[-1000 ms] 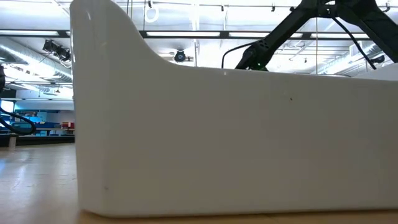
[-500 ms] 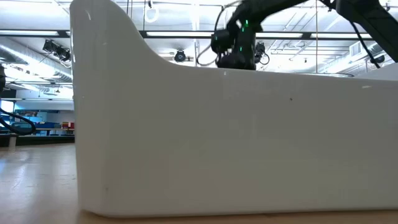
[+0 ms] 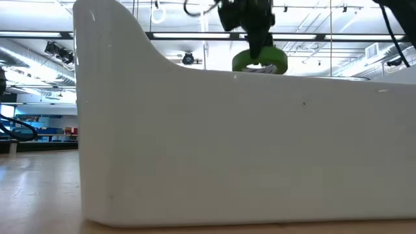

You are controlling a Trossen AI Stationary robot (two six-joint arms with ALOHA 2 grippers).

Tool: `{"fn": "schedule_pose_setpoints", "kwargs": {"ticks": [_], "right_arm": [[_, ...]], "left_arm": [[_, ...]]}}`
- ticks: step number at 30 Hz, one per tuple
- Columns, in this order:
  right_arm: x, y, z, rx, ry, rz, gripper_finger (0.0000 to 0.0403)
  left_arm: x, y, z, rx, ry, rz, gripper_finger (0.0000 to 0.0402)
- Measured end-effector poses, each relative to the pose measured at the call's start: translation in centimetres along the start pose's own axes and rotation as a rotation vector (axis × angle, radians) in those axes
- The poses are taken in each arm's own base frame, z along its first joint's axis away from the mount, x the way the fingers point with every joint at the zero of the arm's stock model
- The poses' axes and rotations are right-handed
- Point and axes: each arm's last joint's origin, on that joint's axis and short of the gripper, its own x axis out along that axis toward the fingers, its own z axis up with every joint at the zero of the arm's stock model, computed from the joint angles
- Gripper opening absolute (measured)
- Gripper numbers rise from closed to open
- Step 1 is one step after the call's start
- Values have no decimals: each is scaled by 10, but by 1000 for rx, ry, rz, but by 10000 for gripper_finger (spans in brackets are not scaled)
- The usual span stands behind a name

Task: Pick and place Stapler, Stapler remover, tape
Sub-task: Put the green tape into the right transparent bin

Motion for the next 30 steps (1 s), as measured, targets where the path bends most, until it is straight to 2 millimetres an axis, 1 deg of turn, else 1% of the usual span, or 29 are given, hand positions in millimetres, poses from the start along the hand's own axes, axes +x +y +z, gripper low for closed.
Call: {"fn": "schedule_pose_setpoints", "kwargs": {"ticks": [4, 7, 11, 13, 16, 21, 24, 30], "right_arm": [[5, 38, -9, -44, 6, 6, 61], [16, 64, -17, -48, 16, 19, 61], [34, 87, -28, -45, 52, 11, 61], [45, 94, -33, -30, 73, 2, 61], [57, 100, -36, -1, 89, 5, 61], [69, 98, -37, 15, 86, -16, 61], [75, 93, -36, 21, 82, -53, 61], [92, 83, -32, 40, 87, -32, 61]], "left_arm": [[0, 0, 0, 7, 0, 0, 252], [0, 0, 0, 8, 0, -1, 252], [0, 0, 0, 8, 0, -1, 252], [0, 0, 0, 8, 0, -1, 252], [0, 0, 0, 9, 0, -1, 252], [0, 0, 0, 10, 0, -1, 252], [0, 0, 0, 9, -1, -1, 252], [0, 0, 0, 13, 4, -1, 252]]}}
